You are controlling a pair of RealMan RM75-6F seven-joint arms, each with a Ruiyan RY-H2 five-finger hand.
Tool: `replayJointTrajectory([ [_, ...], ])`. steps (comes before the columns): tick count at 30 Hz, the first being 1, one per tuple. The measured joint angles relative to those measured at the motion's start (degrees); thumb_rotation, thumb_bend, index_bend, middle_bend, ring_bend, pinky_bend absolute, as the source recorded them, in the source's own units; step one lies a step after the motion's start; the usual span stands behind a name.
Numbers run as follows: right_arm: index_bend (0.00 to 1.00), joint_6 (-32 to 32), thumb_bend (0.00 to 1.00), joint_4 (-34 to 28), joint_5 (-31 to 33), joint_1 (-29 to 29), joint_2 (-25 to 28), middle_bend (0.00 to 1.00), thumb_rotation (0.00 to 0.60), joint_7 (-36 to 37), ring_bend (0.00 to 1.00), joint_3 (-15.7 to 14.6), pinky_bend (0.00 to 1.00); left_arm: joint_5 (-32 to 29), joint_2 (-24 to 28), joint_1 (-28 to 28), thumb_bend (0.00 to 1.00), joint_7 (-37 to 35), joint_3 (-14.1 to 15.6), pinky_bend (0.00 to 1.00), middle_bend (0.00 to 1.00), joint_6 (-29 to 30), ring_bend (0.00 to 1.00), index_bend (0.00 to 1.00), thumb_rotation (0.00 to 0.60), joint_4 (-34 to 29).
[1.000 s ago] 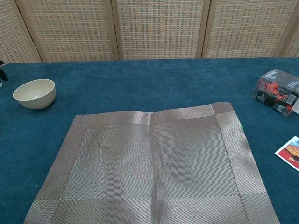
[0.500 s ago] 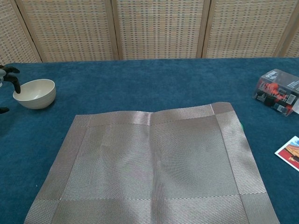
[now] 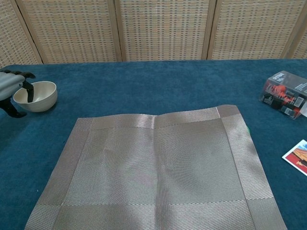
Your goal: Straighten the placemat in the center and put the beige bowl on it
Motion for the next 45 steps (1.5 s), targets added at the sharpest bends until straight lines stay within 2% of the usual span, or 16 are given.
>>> replayJointTrajectory([
  [6,0.28,0.2,0.25,0.1,-0.2,0.0,0.0,0.00,0.600,0.1,0.00,0.0,0.00,0.2,-1.8,-0.5,0.33,-0.3,0.1,0.00,0.00,-0.2,0.00,0.53,0.600,2.9],
  [8,0.28,0.3,0.25,0.1,-0.3,0.0,0.0,0.00,0.600,0.2,0.00,0.0,0.00,0.3,-2.2,-0.7,0.38,-0.3,0.1,0.00,0.00,-0.3,0.00,0.55,0.600,3.8],
  [10,0.28,0.4,0.25,0.1,-0.4,-0.1,0.0,0.00,0.600,0.2,0.00,0.0,0.00,0.3,-2.6,-0.9,0.49,-0.4,0.1,0.00,0.00,-0.5,0.00,0.57,0.600,4.8],
  [13,0.28,0.5,0.25,0.1,-0.5,-0.1,0.0,0.00,0.600,0.2,0.00,-0.1,0.00,0.3,-3.2,-1.2,0.60,-0.5,0.0,0.00,0.00,-0.7,0.00,0.59,0.600,6.2],
  [18,0.28,0.8,0.25,0.1,-0.6,-0.2,0.0,0.00,0.600,0.3,0.00,-0.1,0.00,0.5,-4.0,-1.3,0.67,-0.6,0.1,0.00,0.00,-0.6,0.00,0.65,0.600,7.5],
  [26,0.28,1.0,0.25,0.1,-0.8,-0.2,-0.1,0.00,0.600,0.3,0.00,-0.2,0.00,1.6,-4.4,-0.4,0.69,-1.9,0.5,0.00,0.00,0.6,0.00,0.67,0.600,8.6],
  [32,0.28,1.2,0.25,0.0,-1.0,-0.2,-0.1,0.00,0.600,0.2,0.00,-0.2,0.00,3.6,-2.9,0.6,0.68,-3.9,1.0,0.00,0.00,2.8,0.00,0.68,0.600,6.3],
  [39,0.28,1.4,0.25,-0.1,-1.1,-0.3,0.0,0.00,0.600,0.3,0.00,-0.2,0.00,7.3,-0.5,1.5,0.68,-5.6,1.7,0.00,0.00,7.1,0.00,0.69,0.600,0.3],
  [45,0.28,1.5,0.25,-0.3,-1.1,-0.3,0.1,0.00,0.600,0.3,0.00,-0.1,0.00,10.9,1.4,1.8,0.68,-5.1,2.7,0.00,0.00,10.1,0.00,0.69,0.600,-8.7],
])
